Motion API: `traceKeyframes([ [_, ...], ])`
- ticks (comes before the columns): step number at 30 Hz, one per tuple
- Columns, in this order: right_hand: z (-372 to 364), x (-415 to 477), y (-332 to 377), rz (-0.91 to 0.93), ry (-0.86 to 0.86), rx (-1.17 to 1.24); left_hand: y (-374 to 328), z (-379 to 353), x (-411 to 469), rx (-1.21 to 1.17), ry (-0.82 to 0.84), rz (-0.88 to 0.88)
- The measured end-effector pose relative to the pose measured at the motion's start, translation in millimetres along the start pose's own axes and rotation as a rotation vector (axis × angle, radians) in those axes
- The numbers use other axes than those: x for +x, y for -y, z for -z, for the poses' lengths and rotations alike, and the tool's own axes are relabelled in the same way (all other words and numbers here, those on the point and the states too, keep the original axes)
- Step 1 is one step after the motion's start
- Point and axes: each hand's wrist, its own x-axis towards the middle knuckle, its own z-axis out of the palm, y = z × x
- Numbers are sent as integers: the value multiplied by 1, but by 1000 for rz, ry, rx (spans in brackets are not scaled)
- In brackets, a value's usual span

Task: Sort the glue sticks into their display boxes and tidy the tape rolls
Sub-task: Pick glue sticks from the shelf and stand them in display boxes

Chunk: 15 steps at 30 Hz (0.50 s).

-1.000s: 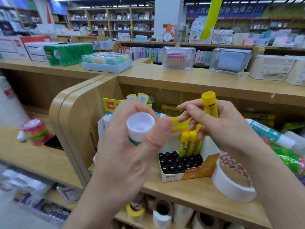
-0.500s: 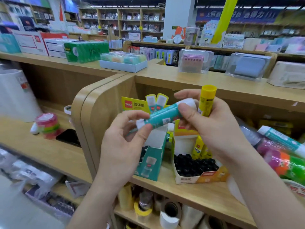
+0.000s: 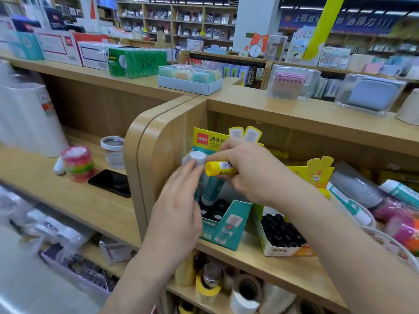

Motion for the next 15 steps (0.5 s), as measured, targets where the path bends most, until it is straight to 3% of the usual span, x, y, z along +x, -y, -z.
traceKeyframes([
  [11, -4, 17, -6, 53, 71, -86, 5, 3, 10, 55, -16, -84],
  [15, -4, 16, -14, 46, 115, 94, 8, 2, 15, 87, -18, -82],
])
